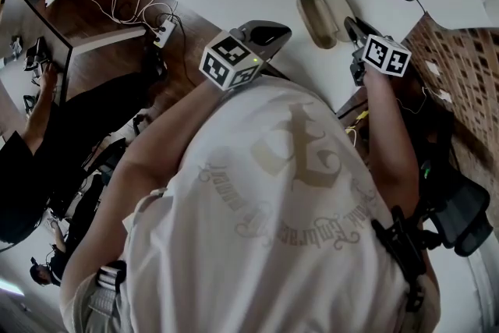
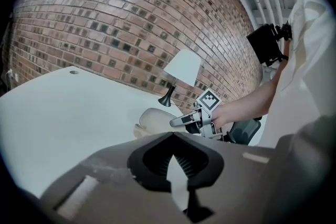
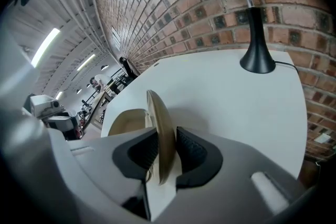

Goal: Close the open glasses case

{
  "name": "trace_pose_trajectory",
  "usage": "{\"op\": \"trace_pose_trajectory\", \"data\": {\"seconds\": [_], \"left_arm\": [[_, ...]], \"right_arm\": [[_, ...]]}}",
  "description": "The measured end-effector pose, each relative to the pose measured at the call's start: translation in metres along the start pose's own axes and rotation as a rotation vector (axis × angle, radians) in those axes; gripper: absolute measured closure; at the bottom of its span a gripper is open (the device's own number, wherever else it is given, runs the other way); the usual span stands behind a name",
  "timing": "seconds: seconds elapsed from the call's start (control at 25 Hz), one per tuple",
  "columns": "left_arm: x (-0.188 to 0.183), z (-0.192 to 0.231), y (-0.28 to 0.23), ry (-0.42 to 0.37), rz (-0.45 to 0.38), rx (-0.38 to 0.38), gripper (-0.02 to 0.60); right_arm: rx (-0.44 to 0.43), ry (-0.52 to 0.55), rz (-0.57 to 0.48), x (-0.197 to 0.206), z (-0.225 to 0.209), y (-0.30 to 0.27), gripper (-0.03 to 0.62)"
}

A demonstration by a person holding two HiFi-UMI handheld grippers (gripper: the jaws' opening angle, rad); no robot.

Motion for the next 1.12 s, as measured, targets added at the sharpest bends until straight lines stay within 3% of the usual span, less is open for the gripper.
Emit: {"op": "trace_pose_trajectory", "data": {"seconds": [0.2, 0.44, 0.6, 1.12], "left_arm": [[-0.004, -0.002, -0.005, -0.004, 0.005, 0.009, 0.575], [-0.001, -0.003, -0.006, 0.002, 0.006, 0.013, 0.575], [-0.002, -0.004, -0.010, 0.003, 0.005, 0.023, 0.575], [-0.001, -0.002, -0.011, 0.011, 0.014, 0.027, 0.575]], "right_arm": [[0.046, -0.002, -0.060, -0.015, -0.017, 0.018, 0.496], [0.140, 0.251, -0.081, -0.017, 0.000, 0.029, 0.487], [0.164, 0.342, -0.086, -0.014, 0.013, 0.034, 0.473], [0.118, 0.447, -0.087, 0.003, 0.044, 0.034, 0.421]]}}
Point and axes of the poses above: the fingertips, and each gripper's own axes: y backward along the fingers, z to its left, x out of its underside, the point moved 5 cm from there along y, backward along the fingers, and after that the axes turned 15 degrees about -y, right-handed, at the moved point
